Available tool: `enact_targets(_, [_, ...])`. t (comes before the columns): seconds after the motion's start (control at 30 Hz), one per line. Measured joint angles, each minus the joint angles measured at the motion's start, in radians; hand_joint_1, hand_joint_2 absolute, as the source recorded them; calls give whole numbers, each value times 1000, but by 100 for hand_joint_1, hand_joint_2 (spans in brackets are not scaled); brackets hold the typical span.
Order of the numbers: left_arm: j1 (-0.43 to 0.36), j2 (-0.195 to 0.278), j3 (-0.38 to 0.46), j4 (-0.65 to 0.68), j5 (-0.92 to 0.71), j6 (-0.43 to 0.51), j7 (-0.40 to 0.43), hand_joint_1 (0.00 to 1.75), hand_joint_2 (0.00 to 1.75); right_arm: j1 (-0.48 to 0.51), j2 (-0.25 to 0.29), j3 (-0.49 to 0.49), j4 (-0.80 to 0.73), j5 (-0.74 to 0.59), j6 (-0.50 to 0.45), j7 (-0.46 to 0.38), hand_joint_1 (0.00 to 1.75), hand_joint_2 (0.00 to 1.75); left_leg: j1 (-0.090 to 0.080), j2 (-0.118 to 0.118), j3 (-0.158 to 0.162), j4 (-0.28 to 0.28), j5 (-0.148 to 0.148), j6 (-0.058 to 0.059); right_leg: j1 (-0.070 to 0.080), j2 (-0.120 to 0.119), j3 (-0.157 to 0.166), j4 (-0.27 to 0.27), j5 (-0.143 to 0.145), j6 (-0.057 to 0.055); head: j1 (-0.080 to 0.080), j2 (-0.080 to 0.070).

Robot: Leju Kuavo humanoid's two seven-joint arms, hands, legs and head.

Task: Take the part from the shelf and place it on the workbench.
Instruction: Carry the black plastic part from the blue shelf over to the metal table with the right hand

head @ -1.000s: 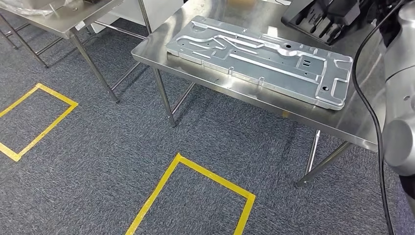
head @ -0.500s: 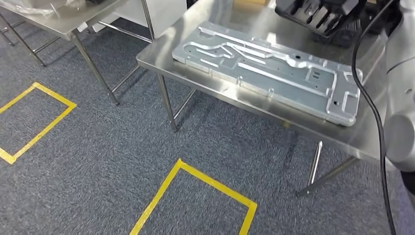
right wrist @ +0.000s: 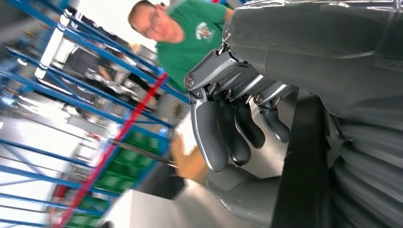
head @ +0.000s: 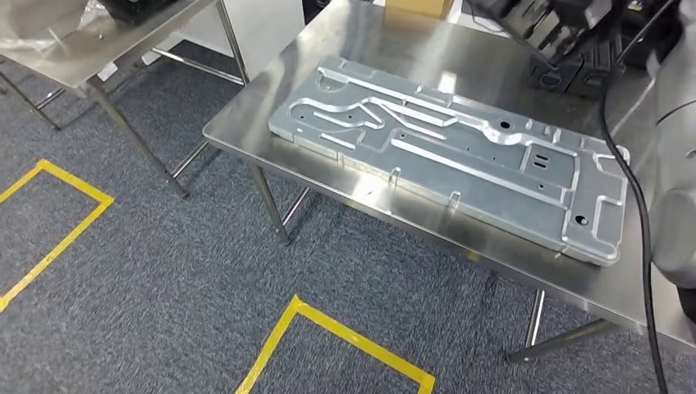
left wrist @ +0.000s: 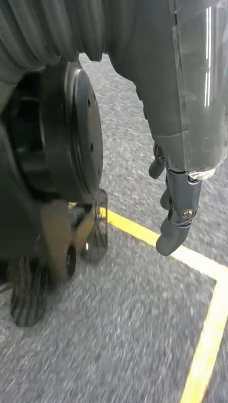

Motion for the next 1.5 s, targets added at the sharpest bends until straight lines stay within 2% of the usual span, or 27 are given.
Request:
enact_targets(0.07, [1,0,0,0,0,-4,0,0,175,26,1,3,8,5,5,4,154,175,7,1,-84,43,-86,-9,-4,1,50,-19,-23,2,0,0])
enact_targets(0.1, [2,0,0,0,0,-4,-1,0,175,35,2,4,10,7,7,5,154,175,7,1,-115,24,-111,-8,-8,3,70,-25,-36,4,0,0])
enact_targets(0.13, [4,1,0,0,0,-4,-2,0,175,38,2,5,12,8,7,6,154,175,6,1,-136,-17,-99,-3,-11,4,87,-27,-48,6,0,0])
enact_targets(0.17, [6,1,0,0,0,-4,-3,0,175,39,3,6,13,9,7,6,154,175,3,1,-150,-77,-43,6,-13,6,100,-28,-60,9,0,0])
enact_targets(0.23, [13,4,0,0,1,-4,-6,0,175,43,3,6,18,10,8,6,154,175,-6,-1,-160,-211,145,30,-14,11,123,-28,-83,20,0,0])
enact_targets(0.27, [16,5,0,0,1,-5,-7,0,175,49,3,6,21,11,8,7,154,175,-9,-2,-159,-249,216,39,-12,14,132,-28,-94,27,0,0])
enact_targets(0.3, [17,6,0,0,1,-5,-9,0,175,53,3,6,24,12,9,8,154,175,-12,-4,-157,-266,252,44,-11,18,139,-29,-103,36,0,0])
enact_targets(0.37, [13,7,0,0,2,-6,-10,0,175,52,3,7,23,15,9,11,154,175,-11,-5,-147,-266,249,48,-11,20,150,-34,-120,50,0,0])
enact_targets(0.43, [7,7,0,0,3,-6,-11,0,175,41,2,7,19,15,8,11,154,175,-8,-3,-131,-285,244,55,-10,18,142,-1,-153,47,1,0])
enact_targets(0.53, [4,5,0,0,4,-8,-15,0,175,46,1,7,24,15,8,12,154,175,-9,-6,-104,-298,232,66,4,20,48,191,-234,35,3,0])
enact_targets(0.57, [4,4,0,0,4,-9,-15,0,175,54,1,7,27,15,8,13,154,175,-10,-9,-98,-298,226,68,8,22,13,244,-239,35,3,0])
enact_targets(0.6, [4,3,0,0,5,-9,-16,0,175,61,1,7,31,15,8,14,154,175,-10,-12,-93,-296,221,67,9,22,-11,261,-222,38,4,0])
enact_targets(0.63, [4,3,0,0,6,-10,-16,0,175,65,1,7,33,15,8,14,154,175,-10,-15,-89,-292,214,66,7,22,-19,240,-184,44,4,0])
enact_targets(0.7, [5,3,1,0,8,-10,-17,0,175,60,1,8,34,16,8,15,154,175,-10,-17,-88,-276,199,58,-1,10,3,120,-87,58,3,0])
enact_targets(0.73, [6,4,1,0,9,-10,-17,0,175,55,1,8,34,16,9,16,154,175,-11,-18,-91,-263,191,53,-2,1,18,67,-55,60,4,0])
enact_targets(0.77, [8,4,1,0,10,-10,-18,0,175,51,1,9,35,16,9,18,154,175,-12,-18,-94,-250,184,48,0,-5,28,33,-42,56,4,0])
enact_targets(0.87, [9,5,3,0,12,-10,-21,0,175,41,3,13,31,17,12,25,154,175,-13,-12,-104,-227,169,36,5,1,30,25,-54,29,4,0])
enact_targets(0.93, [7,6,4,0,13,-9,-23,0,175,26,6,14,26,18,13,27,154,175,-11,-6,-115,-193,141,24,1,11,30,27,-55,17,2,0])
enact_targets(1.03, [5,6,6,0,16,-8,-25,0,175,6,9,15,24,19,15,31,154,175,-2,-2,-187,-15,53,8,1,29,34,27,-56,8,-1,0])
enact_targets(1.1, [2,6,7,0,19,-8,-26,0,175,1,10,16,24,19,18,34,154,175,0,-2,-230,74,34,10,3,45,36,27,-57,7,-1,0])
enact_targets(1.13, [1,6,7,0,19,-9,-26,0,175,0,12,16,24,19,20,35,154,175,-1,-2,-230,68,51,15,5,54,37,27,-57,6,-1,0])
enact_targets(1.2, [1,7,8,0,20,-10,-26,0,175,-5,15,16,24,19,21,36,154,175,-6,-21,-182,-56,126,39,8,74,38,27,-57,6,0,0])
enact_targets(1.27, [5,9,8,0,20,-10,-25,0,175,-12,18,16,25,19,21,37,154,175,-9,-51,-128,-171,175,60,6,94,38,24,-56,9,0,0])
enact_targets(1.3, [7,10,9,0,21,-10,-25,0,175,-12,20,16,27,19,22,37,154,175,-11,-61,-116,-192,178,65,2,101,37,22,-56,14,0,0])
enact_targets(1.37, [7,10,9,0,21,-10,-25,0,175,-9,23,17,28,20,20,38,154,175,-14,-54,-104,-210,175,65,-3,115,37,16,-52,27,-1,0])
enact_targets(1.43, [4,10,10,0,21,-10,-25,0,175,-15,23,18,26,22,12,39,154,175,-10,-39,-85,-246,177,66,0,90,31,24,-62,35,2,0])
enact_targets(1.5, [2,8,10,0,21,-10,-25,0,175,-30,25,19,25,26,4,38,154,175,-7,-26,-73,-274,181,67,3,44,-4,98,-109,39,7,0])
